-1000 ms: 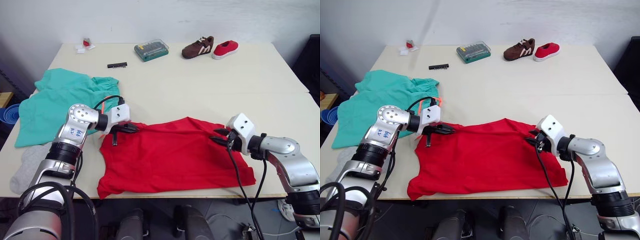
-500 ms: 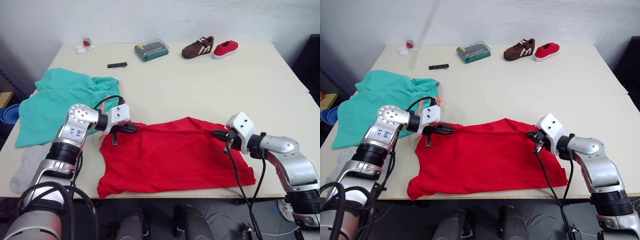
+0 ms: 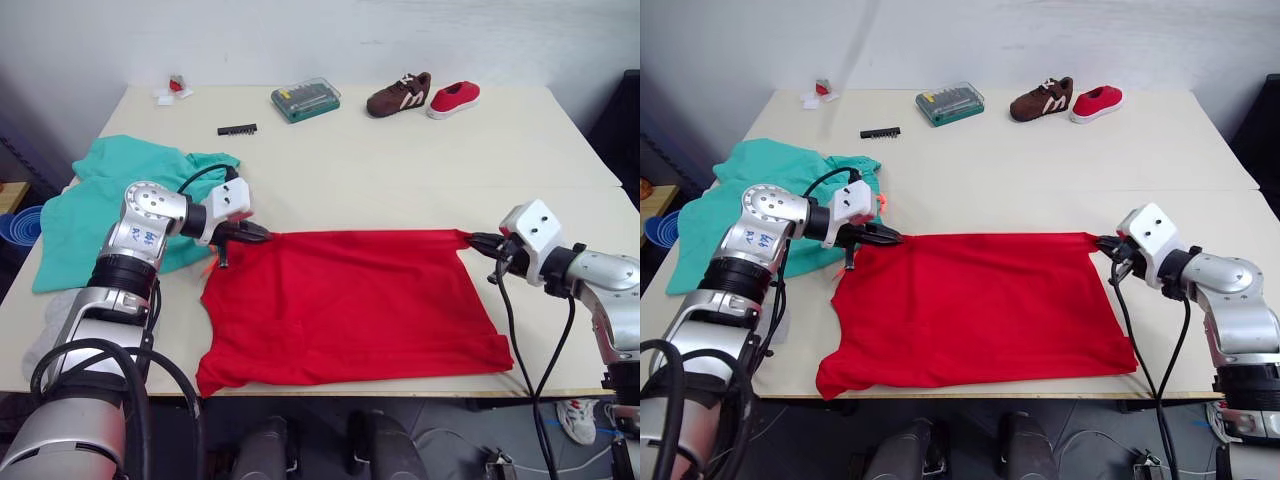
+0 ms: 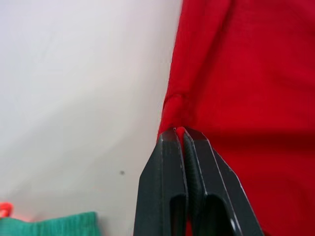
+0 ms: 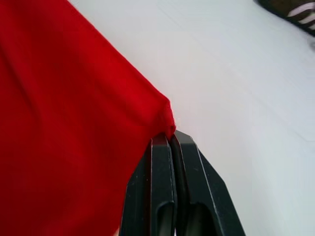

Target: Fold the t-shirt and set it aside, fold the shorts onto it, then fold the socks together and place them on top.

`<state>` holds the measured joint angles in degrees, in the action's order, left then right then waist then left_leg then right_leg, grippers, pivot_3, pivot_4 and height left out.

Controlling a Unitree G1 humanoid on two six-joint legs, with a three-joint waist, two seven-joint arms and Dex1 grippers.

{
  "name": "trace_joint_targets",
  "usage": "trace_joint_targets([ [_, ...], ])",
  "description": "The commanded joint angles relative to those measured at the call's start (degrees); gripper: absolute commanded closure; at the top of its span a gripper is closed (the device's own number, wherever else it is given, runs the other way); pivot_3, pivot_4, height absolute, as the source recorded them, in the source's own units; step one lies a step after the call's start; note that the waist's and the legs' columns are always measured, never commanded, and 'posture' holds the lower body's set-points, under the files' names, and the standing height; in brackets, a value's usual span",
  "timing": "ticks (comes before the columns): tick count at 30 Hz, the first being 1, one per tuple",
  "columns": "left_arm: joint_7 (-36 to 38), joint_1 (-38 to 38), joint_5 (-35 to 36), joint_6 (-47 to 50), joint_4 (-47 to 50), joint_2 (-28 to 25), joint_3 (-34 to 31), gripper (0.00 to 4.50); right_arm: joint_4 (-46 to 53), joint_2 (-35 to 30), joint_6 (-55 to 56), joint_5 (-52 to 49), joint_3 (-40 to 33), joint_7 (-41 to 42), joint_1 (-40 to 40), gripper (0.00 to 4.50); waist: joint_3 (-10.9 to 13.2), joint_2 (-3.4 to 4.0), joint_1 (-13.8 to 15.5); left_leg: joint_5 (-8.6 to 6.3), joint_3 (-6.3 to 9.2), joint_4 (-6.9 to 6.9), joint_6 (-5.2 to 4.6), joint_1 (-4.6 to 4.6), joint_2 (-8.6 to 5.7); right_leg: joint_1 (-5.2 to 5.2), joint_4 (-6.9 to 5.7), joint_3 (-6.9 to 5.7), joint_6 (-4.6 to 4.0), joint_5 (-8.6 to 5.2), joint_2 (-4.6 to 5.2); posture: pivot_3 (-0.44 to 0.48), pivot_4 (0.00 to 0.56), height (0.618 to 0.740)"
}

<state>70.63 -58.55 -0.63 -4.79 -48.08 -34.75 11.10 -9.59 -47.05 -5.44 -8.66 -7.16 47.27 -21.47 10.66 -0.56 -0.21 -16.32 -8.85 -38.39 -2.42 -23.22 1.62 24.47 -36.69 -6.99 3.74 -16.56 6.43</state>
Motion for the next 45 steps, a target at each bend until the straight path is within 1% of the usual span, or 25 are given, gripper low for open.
trace_joint_targets([
  [1, 0.22, -1.44, 0.41, -1.50, 1.34, 0.24, -1.21, 4.50, -1.45, -0.20, 12.67, 1.07, -3.63, -1.47, 1.59, 4.47, 0.01, -0.02, 0.00, 0.01, -0.01, 0.00, 0.01, 0.00, 0.00, 0.00, 0.00, 0.02, 0.00, 0.00, -0.01, 0.000, 0.150, 0.740],
  [3, 0.84, -0.32, 0.29, -2.40, 3.12, -0.26, -1.04, 4.50, -1.60, -0.60, 18.35, 0.52, -4.66, -0.63, 3.57, 4.47, 0.03, -0.05, 0.00, 0.02, -0.02, 0.00, 0.02, 0.00, 0.02, 0.00, 0.00, 0.04, 0.00, 0.00, -0.07, 0.000, 0.150, 0.740],
  [7, 3.32, 5.59, 1.34, -3.25, 11.87, -2.66, -0.94, 4.50, 0.06, -2.58, 28.02, 0.90, -5.81, 2.18, 10.00, 4.47, 0.03, -0.05, -0.11, 0.03, -0.07, 0.03, 0.04, 0.04, 0.04, 0.00, 0.00, 0.13, 0.00, 0.00, -0.09, 0.000, 0.150, 0.740],
  [10, 4.67, 9.60, 2.30, -1.49, 19.05, -4.35, -1.00, 4.50, -0.48, -3.91, 33.79, 2.44, -5.44, 2.98, 13.16, 4.47, 0.03, -0.06, -0.18, 0.03, -0.16, 0.03, 0.05, 0.15, 0.05, 0.00, -0.06, 0.27, 0.00, 0.00, -0.08, 0.000, 0.150, 0.740],
  [13, 6.44, 15.21, 4.20, 3.81, 29.28, -5.87, -0.80, 4.50, -2.58, -4.55, 39.49, 5.23, -4.51, 2.21, 15.97, 4.47, 0.04, -0.06, -0.20, 0.04, -0.17, -0.06, 0.05, 0.17, 0.06, 0.00, -0.16, 0.32, 0.00, 0.00, -0.06, 0.000, 0.150, 0.740],
  [16, 5.06, 17.77, 3.41, 6.41, 33.01, -5.48, 0.18, 4.50, -4.52, -4.78, 42.39, 8.28, -3.12, 0.51, 15.53, 4.47, 0.04, -0.06, -0.13, 0.04, -0.17, -0.06, 0.05, 0.22, 0.05, -0.04, -0.18, 0.37, 0.00, 0.00, -0.03, 0.000, 0.150, 0.740],
  [19, 4.13, 18.94, 3.00, 10.91, 35.64, -4.41, 1.42, 4.50, -9.29, -6.36, 50.51, 16.53, -0.80, -3.12, 13.98, 4.47, 0.04, -0.06, 0.08, 0.04, -0.16, -0.18, 0.05, 0.24, 0.05, -0.04, -0.27, 0.40, 0.00, 0.00, -0.01, 0.000, 0.150, 0.740],
  [22, 4.91, 20.15, 2.98, 12.51, 38.15, -4.89, 2.44, 4.50, -13.31, -7.46, 55.86, 22.35, 0.78, -7.29, 12.26, 4.47, 0.04, -0.06, -0.04, 0.04, -0.17, -0.20, 0.05, 0.23, 0.04, -0.03, -0.28, 0.43, 0.00, 0.00, -0.01, 0.000, 0.150, 0.740],
  [24, 4.64, 20.50, 3.07, 13.42, 38.90, -5.02, 2.56, 4.50, -15.09, -7.98, 57.53, 24.09, 1.64, -9.09, 11.41, 4.47, 0.04, -0.06, -0.07, 0.04, -0.18, -0.19, 0.06, 0.23, 0.06, -0.03, -0.29, 0.44, -0.02, -0.01, -0.02, 0.000, 0.150, 0.740],
  [27, 4.56, 20.74, 3.89, 15.59, 39.49, -5.03, 2.26, 4.50, -15.51, -8.73, 57.31, 22.77, 2.50, -9.05, 11.42, 4.47, 0.04, -0.07, -0.06, 0.06, -0.17, -0.21, 0.09, 0.23, 0.09, -0.03, -0.30, 0.44, -0.03, -0.02, -0.04, 0.000, 0.150, 0.740],
  [29, 5.86, 20.79, 5.87, 18.74, 40.23, -5.34, 1.52, 4.03, -13.89, -9.08, 54.97, 19.43, 2.31, -7.11, 12.55, 4.10, 0.04, -0.07, -0.06, 0.06, -0.18, -0.22, 0.09, 0.23, 0.08, -0.03, -0.30, 0.45, -0.03, -0.02, -0.04, 0.000, 0.150, 0.740],
  [31, 7.04, 20.87, 8.14, 21.81, 41.54, -6.15, 0.34, 3.55, -11.47, -9.40, 52.26, 15.98, 1.65, -5.53, 13.99, 3.60, 0.04, -0.07, -0.05, 0.06, -0.17, -0.23, 0.09, 0.23, 0.09, -0.03, -0.30, 0.46, -0.03, -0.02, -0.04, 0.000, 0.150, 0.740],
  [33, 8.46, 21.20, 11.69, 25.90, 43.57, -7.67, -1.86, 2.85, -6.51, -9.45, 45.87, 10.43, -0.20, -3.93, 16.22, 2.82, 0.04, -0.07, -0.04, 0.06, -0.16, -0.25, 0.09, 0.23, 0.11, -0.03, -0.31, 0.46, -0.03, -0.02, -0.04, 0.000, 0.150, 0.740],
  [35, 11.05, 21.80, 17.79, 33.20, 46.18, -10.13, -5.27, 2.35, 2.27, -8.98, 34.62, 1.17, -2.74, -2.28, 18.85, 2.25, 0.05, -0.07, -0.07, 0.06, -0.12, -0.25, 0.09, 0.23, 0.12, -0.05, -0.31, 0.45, -0.03, -0.02, -0.04, 0.000, 0.150, 0.740],
  [37, 11.50, 21.53, 23.45, 40.79, 47.10, -12.11, -9.36, 2.35, 12.62, -7.92, 19.32, -8.46, -4.72, -3.91, 19.88, 2.25, 0.04, -0.07, -0.39, 0.06, -0.10, -0.25, 0.09, 0.22, 0.15, -0.04, -0.32, 0.47, -0.04, -0.02, -0.03, 0.000, 0.150, 0.740],
  [39, 9.10, 20.82, 25.42, 44.72, 46.79, -12.43, -11.44, 2.35, 19.03, -7.08, 9.04, -13.22, -5.69, -6.10, 19.83, 2.25, 0.04, -0.06, -0.54, 0.06, -0.01, -0.26, 0.09, 0.23, 0.17, -0.06, -0.35, 0.47, -0.05, -0.03, -0.02, 0.000, 0.150, 0.740],
  [40, 6.15, 19.92, 24.63, 44.87, 44.43, -11.53, -12.26, 2.35, 22.63, -6.07, 3.12, -15.84, -4.80, -8.15, 18.70, 2.25, 0.04, -0.06, -0.44, 0.06, 0.04, -0.27, 0.10, 0.24, 0.17, -0.08, -0.36, 0.46, -0.06, -0.03, -0.01, 0.000, 0.150, 0.740],
  [42, 1.86, 19.00, 22.32, 42.18, 40.50, -9.98, -12.72, 2.35, 27.75, -4.21, -5.47, -18.98, -3.11, -11.05, 16.59, 2.25, 0.04, -0.07, -0.12, 0.05, 0.24, -0.27, 0.11, 0.24, 0.15, -0.16, -0.34, 0.37, -0.08, -0.04, -0.01, 0.000, 0.150, 0.740],
  [43, -0.42, 18.66, 20.69, 40.02, 38.13, -9.16, -12.54, 2.53, 29.54, -2.96, -8.55, -19.53, -2.04, -12.36, 15.20, 2.41, 0.04, -0.07, 0.02, 0.04, 0.25, -0.27, 0.11, 0.24, 0.14, -0.16, -0.34, 0.36, -0.09, -0.04, 0.00, 0.000, 0.150, 0.740],
  [45, -2.19, 18.58, 18.58, 36.29, 35.00, -8.35, -11.51, 2.96, 31.50, -0.75, -12.70, -19.39, -0.24, -14.04, 12.90, 2.86, 0.04, -0.07, 0.21, 0.03, 0.27, -0.27, 0.11, 0.22, 0.11, -0.16, -0.34, 0.34, -0.10, -0.03, 0.02, 0.000, 0.150, 0.740],
])
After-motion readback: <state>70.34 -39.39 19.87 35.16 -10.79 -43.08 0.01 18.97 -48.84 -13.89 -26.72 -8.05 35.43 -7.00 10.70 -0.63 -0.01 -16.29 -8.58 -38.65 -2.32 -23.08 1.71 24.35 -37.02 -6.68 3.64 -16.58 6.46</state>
